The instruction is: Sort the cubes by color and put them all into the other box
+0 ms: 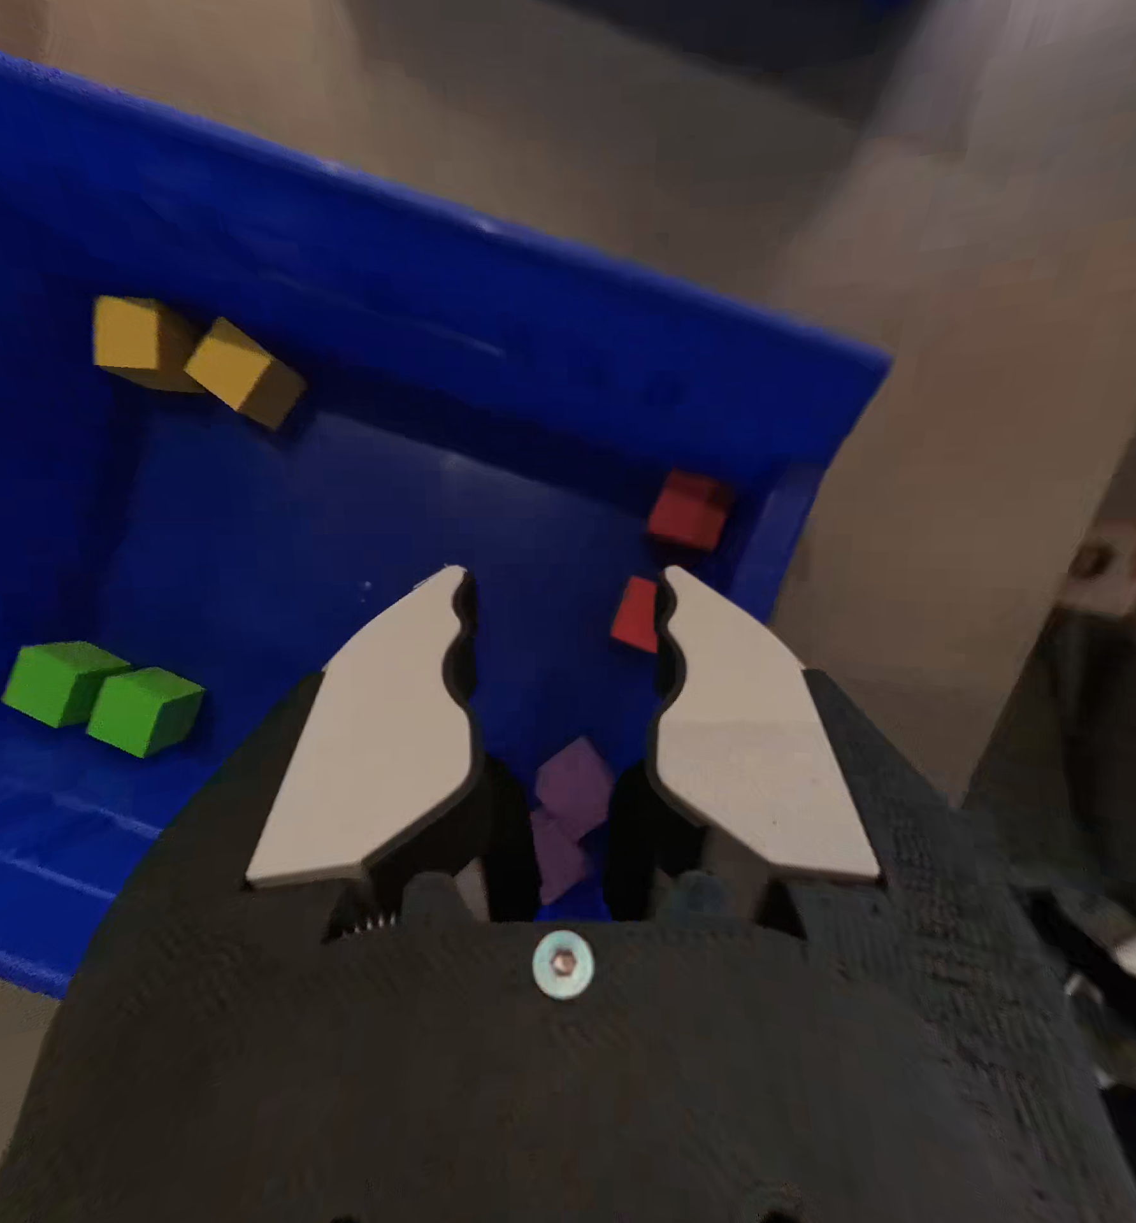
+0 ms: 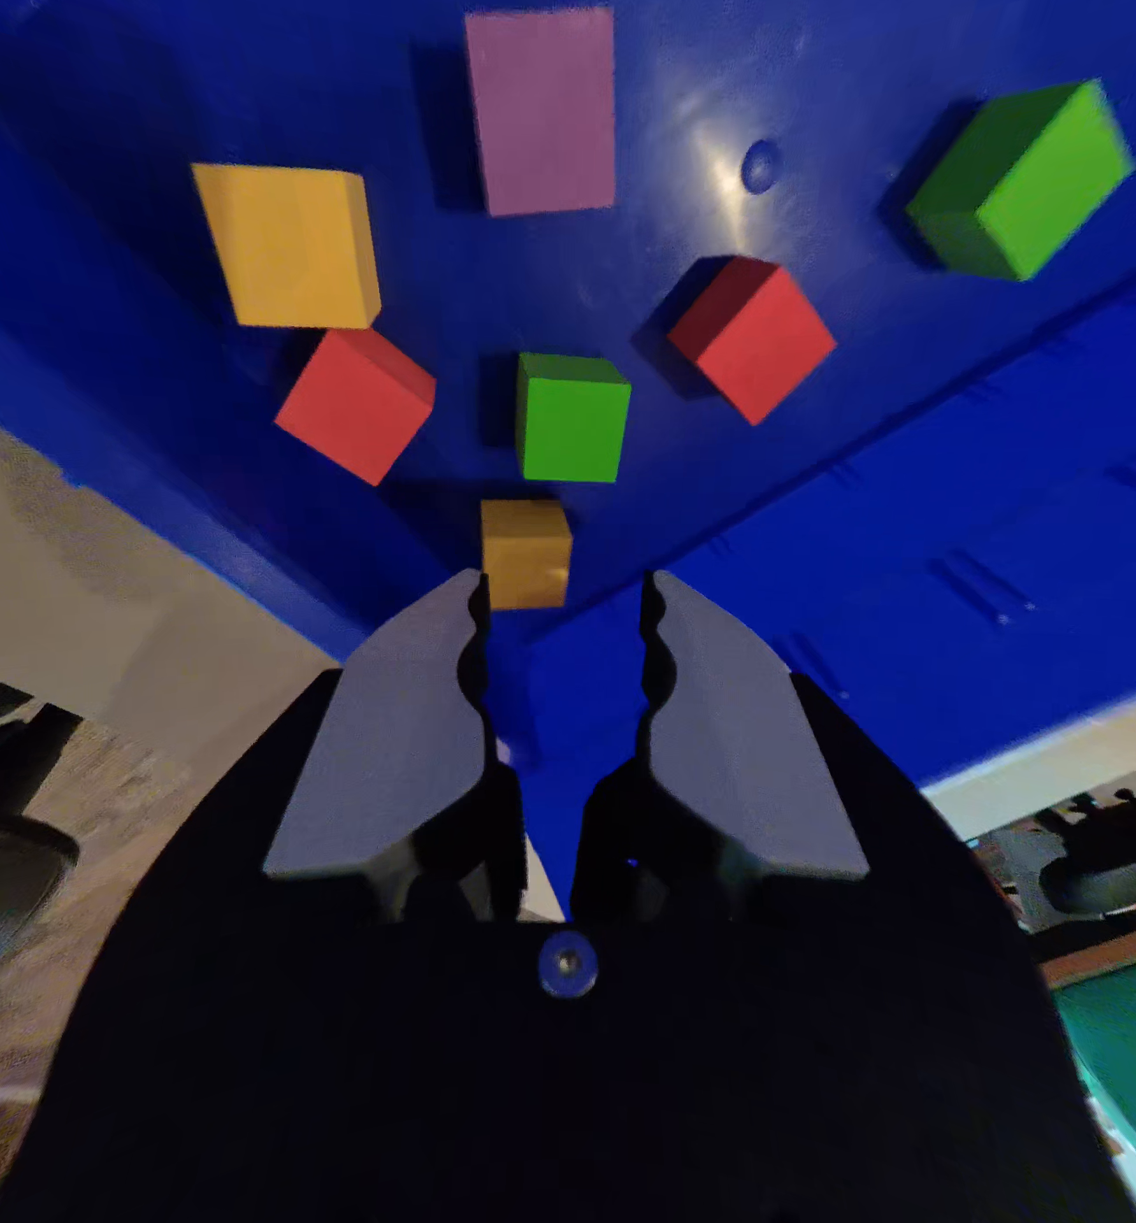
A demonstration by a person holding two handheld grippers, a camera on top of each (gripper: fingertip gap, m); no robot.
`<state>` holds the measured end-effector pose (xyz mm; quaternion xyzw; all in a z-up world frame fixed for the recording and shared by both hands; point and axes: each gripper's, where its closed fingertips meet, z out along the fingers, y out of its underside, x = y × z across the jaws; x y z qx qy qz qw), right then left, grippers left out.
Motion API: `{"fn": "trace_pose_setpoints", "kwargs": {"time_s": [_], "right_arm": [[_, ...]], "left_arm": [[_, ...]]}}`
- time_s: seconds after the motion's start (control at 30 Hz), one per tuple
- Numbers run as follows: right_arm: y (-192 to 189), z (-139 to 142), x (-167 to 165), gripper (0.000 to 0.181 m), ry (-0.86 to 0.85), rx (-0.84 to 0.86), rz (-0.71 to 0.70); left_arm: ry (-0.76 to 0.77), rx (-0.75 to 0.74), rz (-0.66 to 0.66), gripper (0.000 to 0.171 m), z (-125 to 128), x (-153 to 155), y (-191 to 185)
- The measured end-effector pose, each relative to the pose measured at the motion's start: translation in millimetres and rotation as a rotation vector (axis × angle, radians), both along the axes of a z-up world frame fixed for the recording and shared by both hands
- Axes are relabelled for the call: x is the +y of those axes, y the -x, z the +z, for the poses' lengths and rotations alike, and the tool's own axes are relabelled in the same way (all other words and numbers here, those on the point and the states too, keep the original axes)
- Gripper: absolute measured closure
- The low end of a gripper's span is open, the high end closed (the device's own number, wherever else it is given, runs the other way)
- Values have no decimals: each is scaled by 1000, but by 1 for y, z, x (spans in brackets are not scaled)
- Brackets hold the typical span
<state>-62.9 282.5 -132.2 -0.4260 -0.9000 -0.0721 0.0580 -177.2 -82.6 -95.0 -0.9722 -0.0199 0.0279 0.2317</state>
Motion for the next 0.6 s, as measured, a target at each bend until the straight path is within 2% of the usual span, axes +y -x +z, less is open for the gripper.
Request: {"fn": "trace_pose_setpoints", "kwargs": {"time_s": [0.1,0.2,0.3,0.6], "right_arm": [[3,17,-6,140,13,95,28],[2,27,-9,140,2,159,56],[1,31,-11,140,0,195,76],[8,38,-13,140,8,261,98]], "left_arm": [[48,-77,-114,118,-9,13,-10],[114,-60,-208,118,-19,20,-15],[143,-109,-264,117,-30,28,-26],[208,-239,-290,119,-50,31,-29]]}}
